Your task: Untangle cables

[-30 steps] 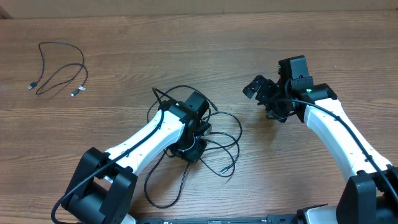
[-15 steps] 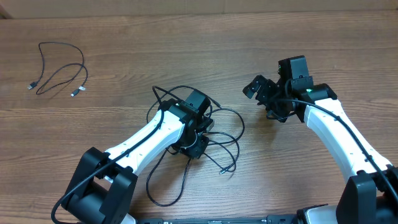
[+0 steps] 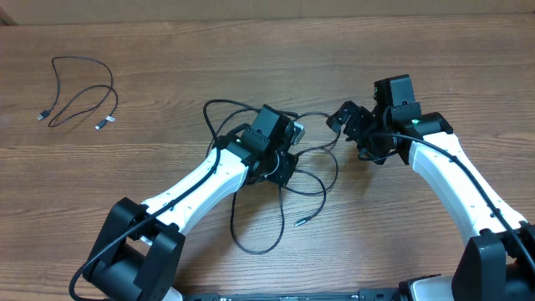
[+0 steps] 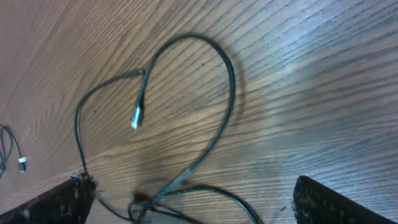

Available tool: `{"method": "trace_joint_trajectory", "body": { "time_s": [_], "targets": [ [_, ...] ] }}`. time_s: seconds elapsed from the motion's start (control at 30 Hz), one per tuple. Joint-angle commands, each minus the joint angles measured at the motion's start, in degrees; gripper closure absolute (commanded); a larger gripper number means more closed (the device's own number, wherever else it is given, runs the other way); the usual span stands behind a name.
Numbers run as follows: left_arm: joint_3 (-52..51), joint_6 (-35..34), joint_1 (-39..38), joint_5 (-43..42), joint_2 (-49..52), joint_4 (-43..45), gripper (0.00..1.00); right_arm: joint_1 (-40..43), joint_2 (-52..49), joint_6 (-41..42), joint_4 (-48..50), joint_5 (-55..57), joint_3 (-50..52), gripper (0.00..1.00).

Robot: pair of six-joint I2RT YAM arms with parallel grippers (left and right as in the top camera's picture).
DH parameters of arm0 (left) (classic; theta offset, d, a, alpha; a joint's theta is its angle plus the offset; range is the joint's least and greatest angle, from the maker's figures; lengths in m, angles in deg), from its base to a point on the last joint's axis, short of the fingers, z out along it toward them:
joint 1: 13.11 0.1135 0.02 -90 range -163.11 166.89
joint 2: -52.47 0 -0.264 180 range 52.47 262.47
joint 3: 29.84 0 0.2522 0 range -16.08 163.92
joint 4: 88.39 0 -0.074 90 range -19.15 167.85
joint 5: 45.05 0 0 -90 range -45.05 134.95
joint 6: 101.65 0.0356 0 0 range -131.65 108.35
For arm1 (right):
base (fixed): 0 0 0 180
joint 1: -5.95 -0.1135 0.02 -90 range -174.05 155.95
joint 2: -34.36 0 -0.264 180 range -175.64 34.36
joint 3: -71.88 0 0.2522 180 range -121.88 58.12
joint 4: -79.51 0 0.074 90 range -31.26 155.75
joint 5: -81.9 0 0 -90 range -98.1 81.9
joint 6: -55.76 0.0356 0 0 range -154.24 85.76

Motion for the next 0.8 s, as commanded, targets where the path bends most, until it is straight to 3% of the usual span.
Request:
{"method": "trace_joint_trajectory", "body": {
  "time_s": [0.0, 0.33, 0.77],
  "targets": [
    [0.5, -2.6, -0.1, -0.5, 0.3, 2.2, 0.96, 0.0, 1.2, 0.0, 0.2, 0.6, -0.1, 0.00],
    [9.7, -2.7, 1.1, -0.3, 0.0, 0.3, 0.95, 0.0, 1.2, 0.0, 0.2, 0.6, -0.1, 0.00],
    [11.0, -2.8, 4.7, 7.7, 0.2, -3.4, 0.80, 0.0, 1.2, 0.0, 0.2, 0.6, -0.1, 0.00]
  ]
}}
